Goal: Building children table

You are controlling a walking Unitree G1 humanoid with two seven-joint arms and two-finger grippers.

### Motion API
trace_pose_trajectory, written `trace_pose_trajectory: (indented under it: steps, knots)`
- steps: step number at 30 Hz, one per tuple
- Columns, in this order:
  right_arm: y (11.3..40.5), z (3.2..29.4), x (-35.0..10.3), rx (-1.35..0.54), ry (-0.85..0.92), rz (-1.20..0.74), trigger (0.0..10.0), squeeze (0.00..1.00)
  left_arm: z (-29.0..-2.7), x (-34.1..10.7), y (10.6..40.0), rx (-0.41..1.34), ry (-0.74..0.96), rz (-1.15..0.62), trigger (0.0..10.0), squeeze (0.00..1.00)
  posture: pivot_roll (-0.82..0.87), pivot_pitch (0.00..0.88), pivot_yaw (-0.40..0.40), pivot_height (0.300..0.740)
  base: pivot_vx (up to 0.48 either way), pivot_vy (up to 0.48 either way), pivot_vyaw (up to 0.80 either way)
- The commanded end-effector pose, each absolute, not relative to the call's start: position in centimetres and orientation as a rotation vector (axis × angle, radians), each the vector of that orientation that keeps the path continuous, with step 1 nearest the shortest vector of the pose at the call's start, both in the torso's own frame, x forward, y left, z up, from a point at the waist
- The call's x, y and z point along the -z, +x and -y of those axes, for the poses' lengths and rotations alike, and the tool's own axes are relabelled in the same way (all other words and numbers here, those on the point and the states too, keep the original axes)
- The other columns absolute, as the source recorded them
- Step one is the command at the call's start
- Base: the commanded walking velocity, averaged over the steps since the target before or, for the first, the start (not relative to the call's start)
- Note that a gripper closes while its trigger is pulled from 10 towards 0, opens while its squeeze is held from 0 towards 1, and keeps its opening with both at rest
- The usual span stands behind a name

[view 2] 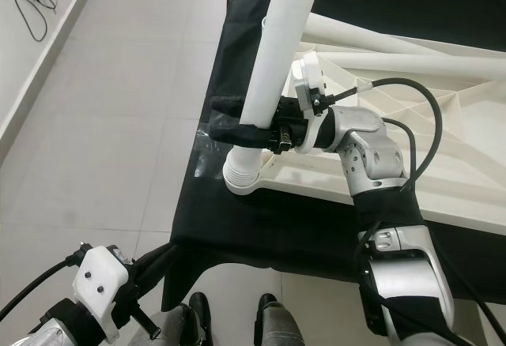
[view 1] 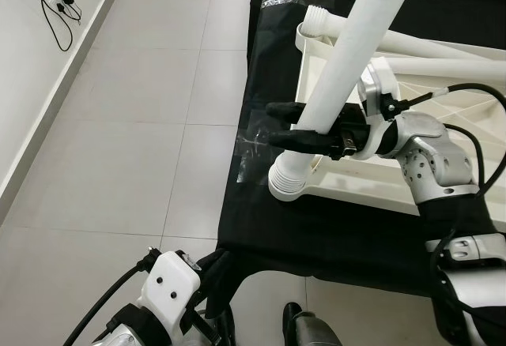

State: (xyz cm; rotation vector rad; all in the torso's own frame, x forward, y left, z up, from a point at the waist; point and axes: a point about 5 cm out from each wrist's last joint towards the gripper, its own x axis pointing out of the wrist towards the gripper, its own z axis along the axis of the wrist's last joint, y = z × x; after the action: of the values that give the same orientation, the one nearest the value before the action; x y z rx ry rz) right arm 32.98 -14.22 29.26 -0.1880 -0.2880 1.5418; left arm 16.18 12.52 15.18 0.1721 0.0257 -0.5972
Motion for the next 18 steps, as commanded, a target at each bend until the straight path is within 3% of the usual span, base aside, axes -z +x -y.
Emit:
trace_pose_trajectory:
  steps: [1,3,7,10,18]
  knots:
    - [32.9,13.6,-27.3,-1.575,-0.233,0.175,10.0,0.0,-12.5,-15.0,15.8,0.615,0.178,-0.038,10.0,0.0,0.04,0.369,0.012,0.74,0.0,0.0,0.0]
    - [31.7,12.4,-26.7,-1.709,-0.431,0.1,10.0,0.0,-12.5,-15.0,15.8,0.615,0.178,-0.038,10.0,0.0,0.04,0.372,0.011,0.74,0.0,0.0,0.0]
    - [31.4,12.1,-26.5,-1.745,-0.497,0.078,10.0,0.0,-12.5,-15.1,15.8,0.615,0.178,-0.037,10.0,0.0,0.04,0.374,0.01,0.74,0.0,0.0,0.0]
    - [30.6,11.4,-26.4,-1.821,-0.642,0.036,10.0,0.0,-12.5,-15.1,15.8,0.613,0.18,-0.036,10.0,0.0,0.04,0.376,0.007,0.74,0.0,0.0,0.0]
    - [30.7,11.1,-27.0,-1.841,-0.659,0.031,10.0,0.0,-12.5,-15.1,15.8,0.612,0.18,-0.034,10.0,0.0,0.04,0.378,0.005,0.74,0.0,0.0,0.0]
